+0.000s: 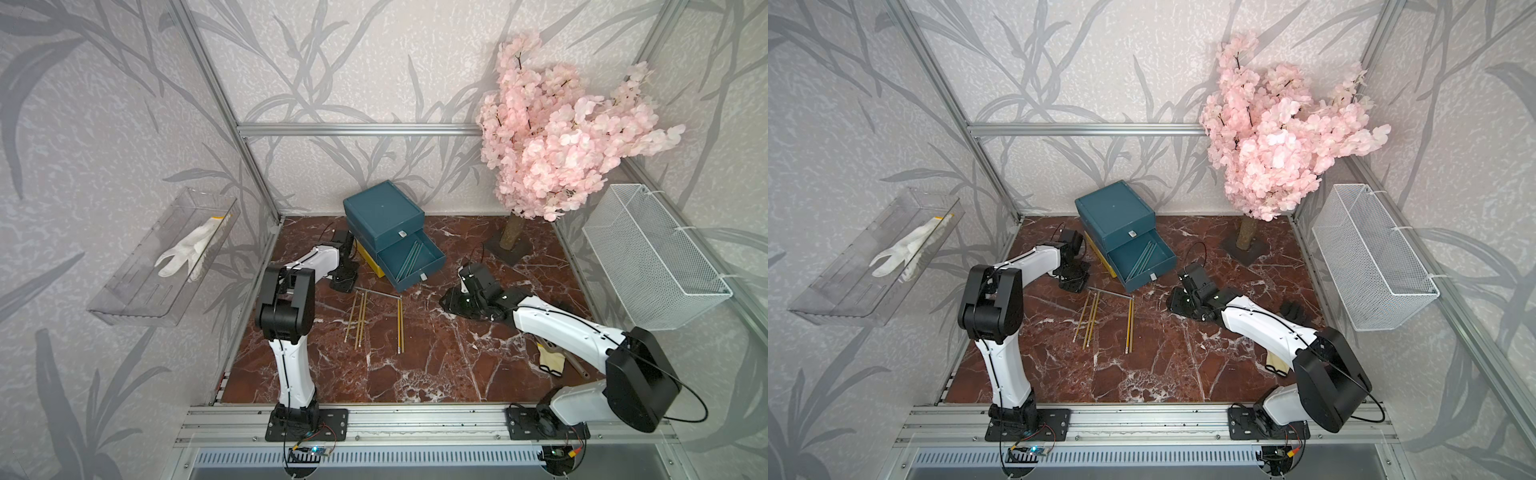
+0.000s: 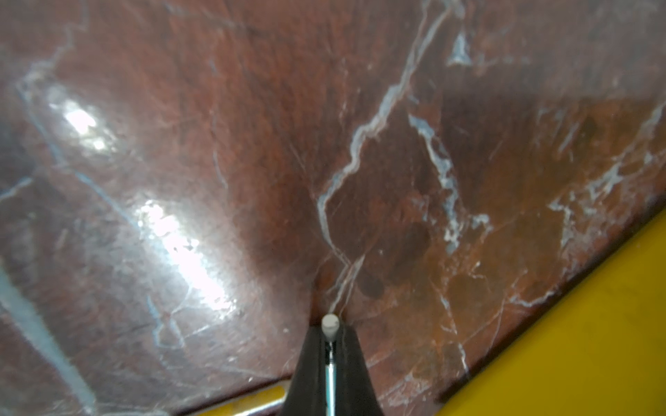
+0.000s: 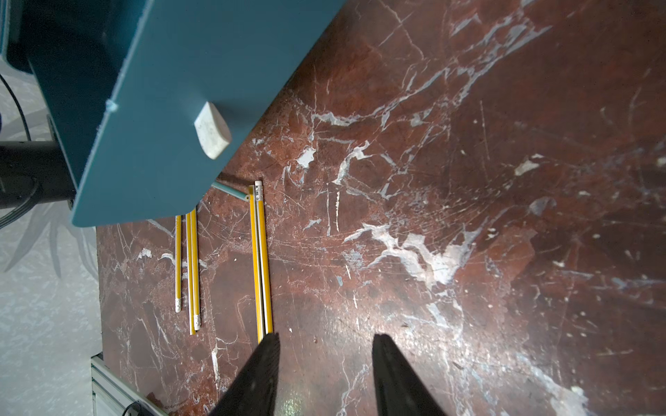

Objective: Please place the pencils in the drawer according to their color
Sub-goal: Pick up the pencil from the center of the board.

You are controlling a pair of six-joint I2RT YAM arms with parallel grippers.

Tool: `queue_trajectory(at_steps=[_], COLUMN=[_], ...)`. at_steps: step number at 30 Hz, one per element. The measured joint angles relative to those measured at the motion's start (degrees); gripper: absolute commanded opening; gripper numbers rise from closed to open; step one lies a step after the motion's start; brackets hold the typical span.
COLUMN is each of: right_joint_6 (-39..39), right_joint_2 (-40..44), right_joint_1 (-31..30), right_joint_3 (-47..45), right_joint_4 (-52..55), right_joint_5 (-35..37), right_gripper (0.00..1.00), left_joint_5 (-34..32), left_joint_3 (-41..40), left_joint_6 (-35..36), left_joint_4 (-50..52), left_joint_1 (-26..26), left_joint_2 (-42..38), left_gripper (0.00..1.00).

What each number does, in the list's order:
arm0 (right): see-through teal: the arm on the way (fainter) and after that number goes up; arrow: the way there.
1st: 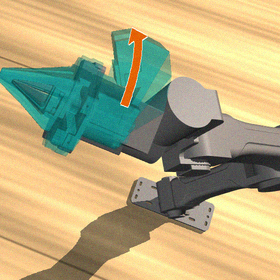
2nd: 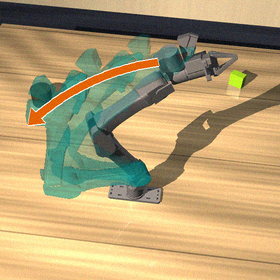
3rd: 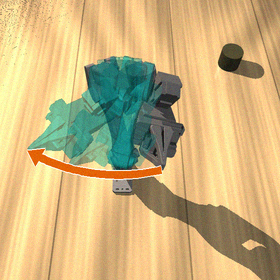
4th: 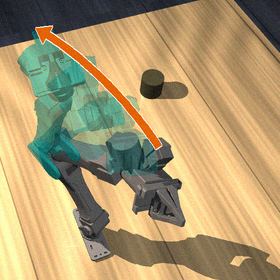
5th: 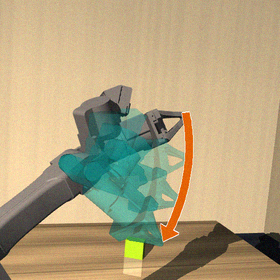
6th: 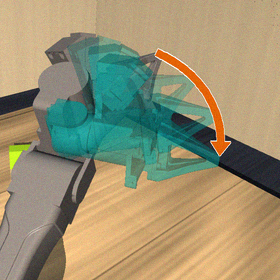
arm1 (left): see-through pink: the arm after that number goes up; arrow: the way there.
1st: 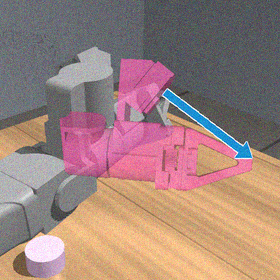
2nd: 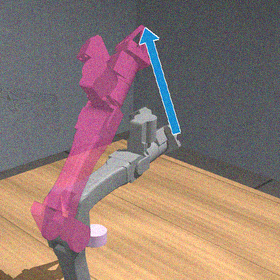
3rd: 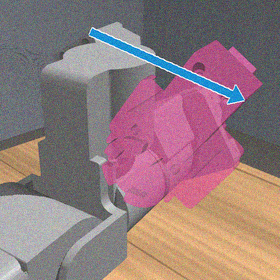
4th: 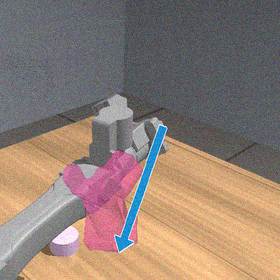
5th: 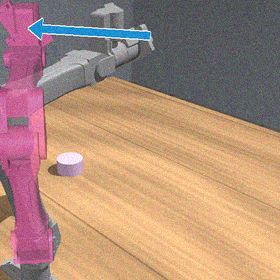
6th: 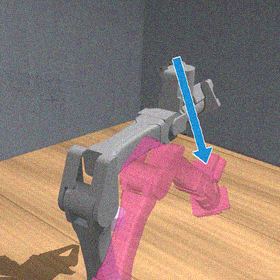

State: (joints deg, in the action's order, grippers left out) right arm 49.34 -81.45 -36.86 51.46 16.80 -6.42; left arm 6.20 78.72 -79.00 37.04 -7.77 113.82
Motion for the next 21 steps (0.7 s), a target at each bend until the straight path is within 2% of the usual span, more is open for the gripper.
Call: queue_trajectory(at_steps=[9, 16, 21], right_joint_6=[0.15, 0.11, -1.42], right_joint_2=[-0.13, -0.33, -0.33], right_joint_1=[-0.63, -0.63, -0.63], right_joint_3=[0.02, 0.35, 1.57], right_joint_4=[0.22, 0.33, 0.2], right_joint_5=[0.07, -0.11, -2.84], right_gripper=[0.45, 0.45, 0.47], left_joint_5=[1.42, 2.89, 2.8], left_joint_3=[-3.85, -10.67, -13.16], left_joint_6=[3.76, 6.49, 11.32], left_joint_4=[-0.09, -0.15, 1.81], left_joint_1=[0.0, 0.0, 0.0], left_joint_2=[-7.48, -13.38, -19.39], left_gripper=[0.0, 0.0, 0.0])
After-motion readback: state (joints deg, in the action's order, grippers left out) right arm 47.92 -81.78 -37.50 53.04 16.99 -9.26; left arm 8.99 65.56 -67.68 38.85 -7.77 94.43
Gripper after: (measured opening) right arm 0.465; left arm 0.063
